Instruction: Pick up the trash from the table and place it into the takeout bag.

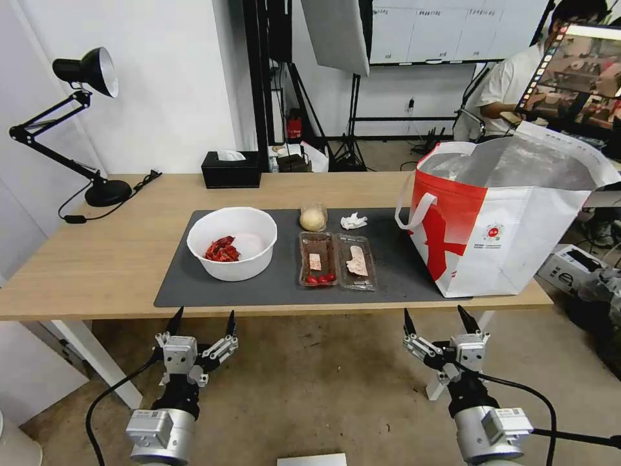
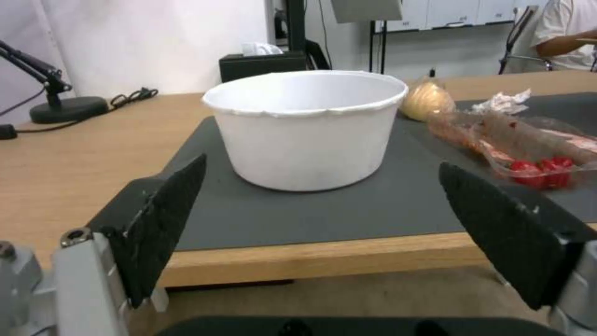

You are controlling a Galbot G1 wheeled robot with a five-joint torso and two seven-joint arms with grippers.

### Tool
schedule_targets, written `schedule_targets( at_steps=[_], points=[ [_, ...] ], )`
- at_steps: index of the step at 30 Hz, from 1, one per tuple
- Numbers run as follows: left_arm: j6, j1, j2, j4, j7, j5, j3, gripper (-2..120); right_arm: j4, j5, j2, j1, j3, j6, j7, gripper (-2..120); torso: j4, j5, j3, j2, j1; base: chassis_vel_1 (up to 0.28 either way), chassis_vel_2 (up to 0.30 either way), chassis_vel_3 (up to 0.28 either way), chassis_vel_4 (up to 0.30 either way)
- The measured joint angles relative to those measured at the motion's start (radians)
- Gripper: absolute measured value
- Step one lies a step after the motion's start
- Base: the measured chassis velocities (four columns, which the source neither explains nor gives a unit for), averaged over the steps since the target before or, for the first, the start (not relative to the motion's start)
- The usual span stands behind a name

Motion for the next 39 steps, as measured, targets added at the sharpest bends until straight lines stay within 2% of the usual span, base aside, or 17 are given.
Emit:
schedule_targets(
  at_steps=[19, 21, 22, 24, 25, 27, 28, 30, 32, 34, 39],
  points=[
    [0.018, -0.006, 0.006, 0.0, -0.008, -0.02, 0.0, 100, 0.0, 0.013, -0.011, 0.004, 0.002, -0.016, 0.0, 100, 0.0, 0.0, 0.0, 0.0, 0.0, 0.0, 0.0, 0.0, 0.0],
    [0.1, -0.038, 0.033, -0.006, -0.046, -0.1, 0.001, 100, 0.005, 0.075, -0.06, 0.025, 0.022, -0.097, 0.0, 100, 0.0, 0.0, 0.0, 0.0, 0.0, 0.0, 0.0, 0.0, 0.0],
    [0.1, -0.038, 0.033, -0.006, -0.046, -0.1, 0.001, 100, 0.005, 0.075, -0.06, 0.025, 0.022, -0.097, 0.0, 100, 0.0, 0.0, 0.0, 0.0, 0.0, 0.0, 0.0, 0.0, 0.0],
    [0.177, -0.067, 0.058, -0.014, -0.081, -0.176, 0.002, 100, 0.01, 0.136, -0.108, 0.047, 0.04, -0.177, 0.0, 100, 0.0, 0.0001, 0.0, 0.0, 0.0, 0.0, 0.0, 0.0, 0.0],
    [0.177, -0.067, 0.058, -0.014, -0.081, -0.176, 0.002, 100, 0.01, 0.136, -0.108, 0.047, 0.04, -0.177, 0.0, 100, 0.0, 0.0001, 0.0, 0.0, 0.0, 0.0, 0.0, 0.0, 0.0],
    [0.255, -0.097, 0.082, -0.02, -0.116, -0.252, 0.004, 100, 0.014, 0.195, -0.155, 0.066, 0.058, -0.254, 0.0, 100, 0.0, 0.0, 0.0, 0.0, 0.0, 0.0, 0.0, 0.0, 0.0],
    [0.255, -0.097, 0.082, -0.02, -0.116, -0.252, 0.004, 100, 0.014, 0.195, -0.155, 0.066, 0.058, -0.254, 0.0, 100, 0.0, 0.0, 0.0, 0.0, 0.0, 0.0, 0.0, 0.0, 0.0],
    [0.332, -0.126, 0.107, -0.027, -0.15, -0.328, 0.005, 100, 0.019, 0.251, -0.2, 0.086, 0.075, -0.328, 0.0, 100, 0.0, 0.0001, 0.0, 0.0, 0.0, 0.0, 0.0, 0.0, 0.0],
    [0.358, -0.136, 0.116, -0.029, -0.162, -0.353, 0.005, 100, 0.02, 0.271, -0.215, 0.092, 0.081, -0.353, 0.0, 100, 0.0, 0.0, 0.0, 0.0, 0.0, 0.0, 0.0, 0.0, 0.0],
    [0.434, -0.165, 0.14, -0.036, -0.196, -0.428, 0.007, 100, 0.025, 0.332, -0.264, 0.114, 0.099, -0.433, 0.0, 100, 0.0, 0.0001, 0.0, 0.0, 0.0, 0.0, 0.0, 0.0, 0.0],
    [0.478, -0.186, 0.158, -0.04, -0.219, -0.482, 0.009, 100, 0.029, 0.376, -0.3, 0.128, 0.109, -0.482, 0.001, 100, 0.0, 0.0002, 0.0, 0.0, 0.0, 0.0, 0.0, 0.0, 0.0]
  ],
)
